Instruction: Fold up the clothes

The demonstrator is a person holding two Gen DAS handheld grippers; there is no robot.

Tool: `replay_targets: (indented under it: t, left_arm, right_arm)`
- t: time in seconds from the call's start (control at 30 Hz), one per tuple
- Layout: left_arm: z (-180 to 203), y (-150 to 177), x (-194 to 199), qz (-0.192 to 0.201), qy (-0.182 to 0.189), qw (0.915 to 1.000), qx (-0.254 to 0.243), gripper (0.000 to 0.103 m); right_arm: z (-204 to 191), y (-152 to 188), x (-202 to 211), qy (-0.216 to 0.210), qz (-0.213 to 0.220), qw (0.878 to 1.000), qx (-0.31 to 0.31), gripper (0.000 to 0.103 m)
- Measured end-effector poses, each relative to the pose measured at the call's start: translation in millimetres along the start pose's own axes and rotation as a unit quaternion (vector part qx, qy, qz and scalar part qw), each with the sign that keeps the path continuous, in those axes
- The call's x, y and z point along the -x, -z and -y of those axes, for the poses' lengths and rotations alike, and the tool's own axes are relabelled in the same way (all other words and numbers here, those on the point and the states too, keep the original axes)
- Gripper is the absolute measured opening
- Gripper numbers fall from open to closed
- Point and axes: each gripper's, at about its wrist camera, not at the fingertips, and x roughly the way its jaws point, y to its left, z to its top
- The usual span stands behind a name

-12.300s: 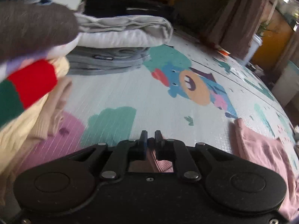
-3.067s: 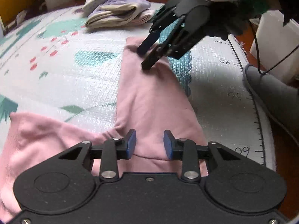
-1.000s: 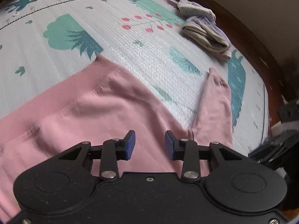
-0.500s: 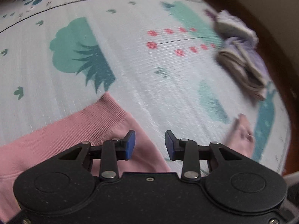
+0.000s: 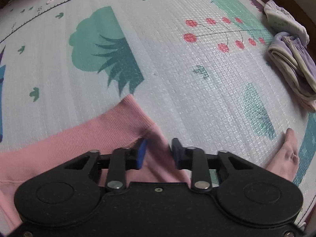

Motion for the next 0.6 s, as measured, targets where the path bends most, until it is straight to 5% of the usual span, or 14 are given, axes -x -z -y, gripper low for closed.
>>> replay_targets:
  t: [0.17, 0.33, 0.43, 0.6]
  left_arm:
    - [-8.7, -0.7, 10.1, 0.006, 0.024, 0.9997, 0.001, 0.011]
    - [-23.0, -1.7, 24.6, 0.031, 0.085, 0.9958, 0.015, 0.011]
    - [-36.4, -0.8, 34.3, 0.044, 0.112, 0.9925, 0.018, 0.008]
    - [-65.7, 7.2, 45.0, 0.053, 0.121, 0.9908, 0.029, 0.006]
  right_arm:
    - [-3.6, -1.1, 5.0, -0.015, 0.011, 1.000, 0.015, 0.014]
    - [-28.1, 0.1, 12.8, -0.013, 0.021, 0.993, 0.112, 0.013]
    - [-46.8, 3.8, 14.4, -0.003, 0.029, 0.982, 0.187, 0.013]
    - [-78.6, 17.1, 5.1, 0.042, 0.018, 0.944, 0.326, 0.013]
